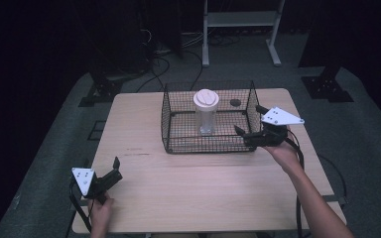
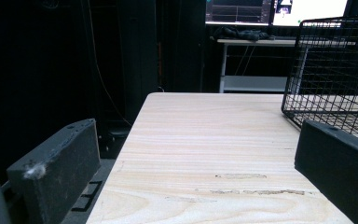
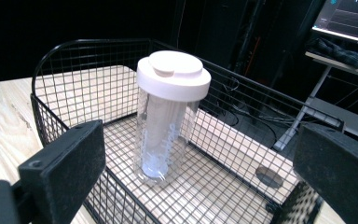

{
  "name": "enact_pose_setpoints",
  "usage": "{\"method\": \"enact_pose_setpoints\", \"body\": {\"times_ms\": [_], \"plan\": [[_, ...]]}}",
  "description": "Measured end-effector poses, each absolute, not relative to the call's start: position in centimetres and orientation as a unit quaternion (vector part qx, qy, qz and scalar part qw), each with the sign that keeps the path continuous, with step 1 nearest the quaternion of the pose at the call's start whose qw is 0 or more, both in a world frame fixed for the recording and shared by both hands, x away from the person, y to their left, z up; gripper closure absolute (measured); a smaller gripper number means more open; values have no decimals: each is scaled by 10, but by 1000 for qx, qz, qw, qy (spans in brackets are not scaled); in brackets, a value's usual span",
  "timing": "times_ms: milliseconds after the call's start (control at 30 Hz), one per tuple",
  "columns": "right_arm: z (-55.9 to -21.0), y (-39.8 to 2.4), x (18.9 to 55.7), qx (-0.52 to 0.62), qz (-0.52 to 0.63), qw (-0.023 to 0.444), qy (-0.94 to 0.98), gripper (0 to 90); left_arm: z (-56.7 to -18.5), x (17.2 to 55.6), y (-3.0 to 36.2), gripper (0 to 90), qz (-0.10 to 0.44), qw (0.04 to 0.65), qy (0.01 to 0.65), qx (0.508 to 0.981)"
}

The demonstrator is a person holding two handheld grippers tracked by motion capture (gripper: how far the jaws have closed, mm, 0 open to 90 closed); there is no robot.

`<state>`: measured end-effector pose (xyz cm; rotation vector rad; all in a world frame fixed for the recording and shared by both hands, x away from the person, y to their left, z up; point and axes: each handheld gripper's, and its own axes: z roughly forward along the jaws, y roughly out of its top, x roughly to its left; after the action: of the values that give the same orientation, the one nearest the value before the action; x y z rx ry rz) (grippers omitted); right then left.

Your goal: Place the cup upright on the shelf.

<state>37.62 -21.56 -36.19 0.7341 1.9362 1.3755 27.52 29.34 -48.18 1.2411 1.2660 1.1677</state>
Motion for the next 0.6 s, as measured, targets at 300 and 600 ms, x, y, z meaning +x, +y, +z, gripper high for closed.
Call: {"method": "enact_pose_setpoints", "body": {"times_ms": [300,600], "plan": [[-367,-229,364,285,522,321,738,17,-482,275,293,0,480,486,521,511],[-372,-237,352,282,520,325,738,17,-482,275,293,0,481,485,520,512]]}}
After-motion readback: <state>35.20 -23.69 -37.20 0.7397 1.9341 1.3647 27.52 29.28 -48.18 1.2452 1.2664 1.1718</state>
